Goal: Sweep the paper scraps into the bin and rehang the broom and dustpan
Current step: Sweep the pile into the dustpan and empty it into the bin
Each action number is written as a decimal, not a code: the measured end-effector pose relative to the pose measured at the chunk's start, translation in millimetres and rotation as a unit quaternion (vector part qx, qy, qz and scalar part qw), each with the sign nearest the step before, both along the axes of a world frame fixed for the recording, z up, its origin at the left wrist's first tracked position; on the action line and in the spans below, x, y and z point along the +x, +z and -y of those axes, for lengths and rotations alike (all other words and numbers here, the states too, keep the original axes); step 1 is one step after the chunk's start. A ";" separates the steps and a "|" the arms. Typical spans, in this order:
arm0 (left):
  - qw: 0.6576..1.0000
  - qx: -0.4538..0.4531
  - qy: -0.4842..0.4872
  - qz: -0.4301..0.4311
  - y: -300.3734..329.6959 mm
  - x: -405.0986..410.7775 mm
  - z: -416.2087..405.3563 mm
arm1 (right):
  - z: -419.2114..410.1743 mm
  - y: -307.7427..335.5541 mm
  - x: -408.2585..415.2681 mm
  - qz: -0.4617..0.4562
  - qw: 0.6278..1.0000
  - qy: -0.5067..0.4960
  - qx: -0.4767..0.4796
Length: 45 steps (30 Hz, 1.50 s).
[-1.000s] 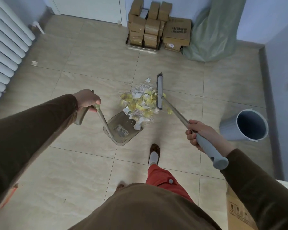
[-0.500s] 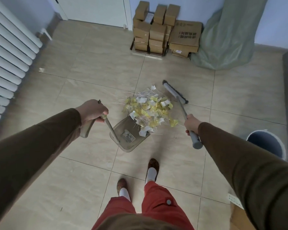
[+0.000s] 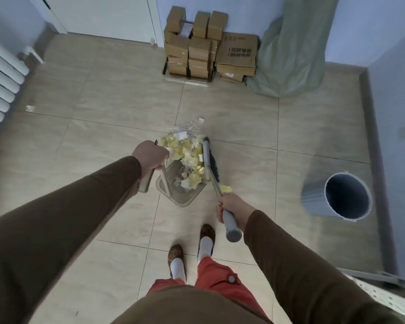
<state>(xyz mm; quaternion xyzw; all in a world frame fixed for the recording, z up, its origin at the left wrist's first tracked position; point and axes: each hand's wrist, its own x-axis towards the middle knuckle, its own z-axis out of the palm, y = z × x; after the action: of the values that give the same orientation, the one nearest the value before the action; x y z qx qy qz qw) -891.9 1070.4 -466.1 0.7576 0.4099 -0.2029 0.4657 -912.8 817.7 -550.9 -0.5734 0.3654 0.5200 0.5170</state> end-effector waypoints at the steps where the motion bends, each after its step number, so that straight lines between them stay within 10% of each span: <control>1: 1.000 0.003 -0.002 0.002 -1.8 -1.6 1.5 | 0.9 7.0 -1.4 -0.012 0.999 -0.023 0.018; 11: 0.998 -0.033 0.051 0.003 -8.7 -11.7 -24.1 | 35.0 92.9 -16.6 -0.085 0.972 -0.185 0.115; 19: 0.997 -0.073 0.020 -0.026 -23.1 -30.9 -38.8 | 33.3 78.3 -0.7 0.186 0.978 0.079 -0.055; 30: 0.995 -0.066 0.000 -0.071 -30.2 -41.3 -38.4 | -20.0 -13.8 87.9 0.200 0.859 0.442 -0.163; 45: 0.997 -0.065 0.003 -0.045 -31.3 -37.4 -41.8 | 68.0 89.3 -10.5 0.148 0.907 0.378 -0.111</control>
<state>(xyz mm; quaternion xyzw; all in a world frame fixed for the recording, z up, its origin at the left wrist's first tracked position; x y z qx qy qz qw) -929.3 1112.2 -497.3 0.7141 0.4192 -0.2619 0.4958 -923.3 749.7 -461.6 -0.7925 0.0962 0.5417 0.2630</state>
